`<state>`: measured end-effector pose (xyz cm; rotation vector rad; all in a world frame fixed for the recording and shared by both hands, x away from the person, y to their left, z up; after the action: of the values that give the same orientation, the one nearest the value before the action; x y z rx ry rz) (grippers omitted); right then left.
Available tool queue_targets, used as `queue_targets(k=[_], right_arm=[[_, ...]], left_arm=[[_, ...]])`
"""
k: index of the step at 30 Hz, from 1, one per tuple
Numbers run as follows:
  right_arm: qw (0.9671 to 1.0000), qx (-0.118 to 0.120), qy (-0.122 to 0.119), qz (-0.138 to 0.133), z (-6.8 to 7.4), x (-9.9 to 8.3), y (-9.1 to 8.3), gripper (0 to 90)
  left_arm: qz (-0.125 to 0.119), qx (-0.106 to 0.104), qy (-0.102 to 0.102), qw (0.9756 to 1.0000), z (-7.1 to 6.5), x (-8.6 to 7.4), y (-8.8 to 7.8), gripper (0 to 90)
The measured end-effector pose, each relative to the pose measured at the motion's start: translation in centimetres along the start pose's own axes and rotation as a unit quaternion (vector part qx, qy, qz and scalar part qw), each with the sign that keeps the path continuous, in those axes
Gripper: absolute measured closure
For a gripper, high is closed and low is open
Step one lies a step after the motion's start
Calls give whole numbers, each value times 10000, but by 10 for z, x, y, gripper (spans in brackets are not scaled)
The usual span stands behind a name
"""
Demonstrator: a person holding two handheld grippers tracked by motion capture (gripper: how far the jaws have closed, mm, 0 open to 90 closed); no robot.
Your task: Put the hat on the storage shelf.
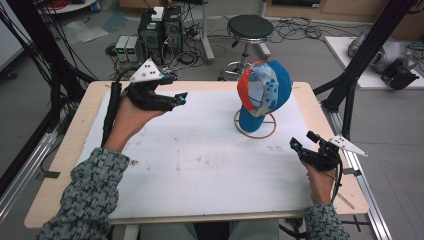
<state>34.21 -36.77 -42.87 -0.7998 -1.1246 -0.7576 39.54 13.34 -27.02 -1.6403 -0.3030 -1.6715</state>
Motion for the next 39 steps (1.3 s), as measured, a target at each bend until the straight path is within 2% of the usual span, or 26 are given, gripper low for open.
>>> queue_targets(k=[5, 9, 12, 19, 26, 33, 39], right_arm=[[10000, 1, -16, -14, 1, 0, 0, 115], [10000, 1, -13, -18, 2, 0, 0, 115], [10000, 7, -8, -13, 2, 0, 0, 114], [10000, 25, -30, 13, 6, 0, 2, 115], [10000, 34, -63, 24, 7, 0, 4, 114], [10000, 20, -81, 52, 9, -1, 4, 115], [9999, 19, -92, 75, 10, -1, 4, 115]], left_arm=[[-171, 315, -106, 9993, -2, -33, -23, 311], [-309, 499, -260, 9979, -2, -51, -38, 310], [-428, 630, -426, 9962, -1, -66, -49, 309], [-563, 875, -637, 9925, 2, -93, -66, 291], [-648, 990, -828, 9895, 2, -113, -71, 288], [-635, 1093, -852, 9883, 1, -123, -74, 280], [-632, 1096, -885, 9880, 2, -129, -75, 279]])
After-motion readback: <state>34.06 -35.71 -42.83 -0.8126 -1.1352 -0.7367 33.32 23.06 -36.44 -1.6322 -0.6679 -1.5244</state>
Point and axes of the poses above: each handheld gripper's, and its own axes: y roughly forward along the jaws, x roughly out of its top, z roughly to its left, the point moved 2 cm from there along y, roughly forward along the jaws, and after that the axes turned 1 degree about -y, right-handed, at the moved point
